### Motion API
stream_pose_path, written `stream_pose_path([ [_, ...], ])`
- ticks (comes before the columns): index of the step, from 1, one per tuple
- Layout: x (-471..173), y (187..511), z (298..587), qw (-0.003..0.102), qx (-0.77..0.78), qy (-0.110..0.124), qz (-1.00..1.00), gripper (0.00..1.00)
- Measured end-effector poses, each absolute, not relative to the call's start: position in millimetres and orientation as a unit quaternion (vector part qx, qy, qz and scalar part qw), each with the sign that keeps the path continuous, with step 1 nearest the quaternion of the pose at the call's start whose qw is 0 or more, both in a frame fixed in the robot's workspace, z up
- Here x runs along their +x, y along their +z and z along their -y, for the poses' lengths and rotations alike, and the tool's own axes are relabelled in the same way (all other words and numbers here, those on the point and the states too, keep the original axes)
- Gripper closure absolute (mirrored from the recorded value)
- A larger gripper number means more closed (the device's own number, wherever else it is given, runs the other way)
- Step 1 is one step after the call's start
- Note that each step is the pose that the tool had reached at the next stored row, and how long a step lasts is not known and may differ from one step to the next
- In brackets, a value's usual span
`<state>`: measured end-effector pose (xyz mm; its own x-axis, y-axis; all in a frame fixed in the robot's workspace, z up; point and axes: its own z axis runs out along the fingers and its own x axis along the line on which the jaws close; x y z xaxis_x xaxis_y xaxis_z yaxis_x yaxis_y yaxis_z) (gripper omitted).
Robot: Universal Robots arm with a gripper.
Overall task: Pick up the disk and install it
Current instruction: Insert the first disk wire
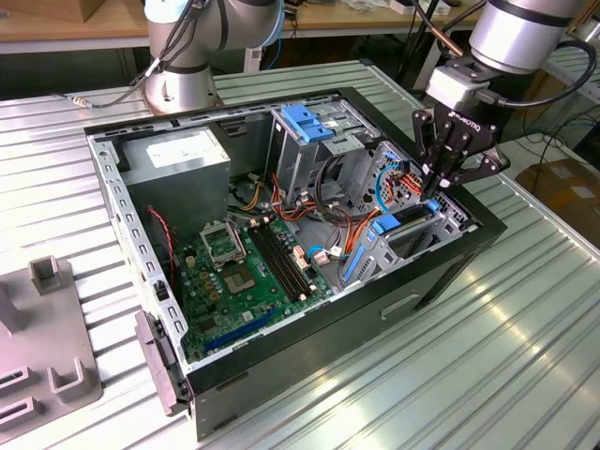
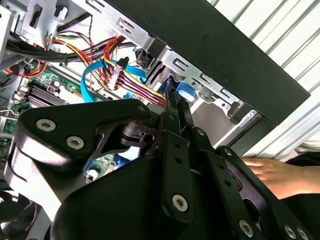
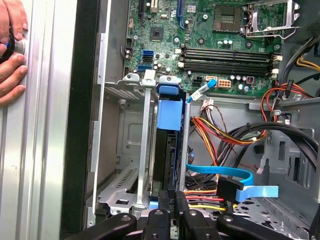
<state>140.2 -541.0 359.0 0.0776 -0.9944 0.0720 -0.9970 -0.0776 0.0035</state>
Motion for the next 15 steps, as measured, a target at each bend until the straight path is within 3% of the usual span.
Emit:
stream_pose_path([
  [15,131.3,358.4,548.2,0.026,0.731,0.025,0.682,0.84],
])
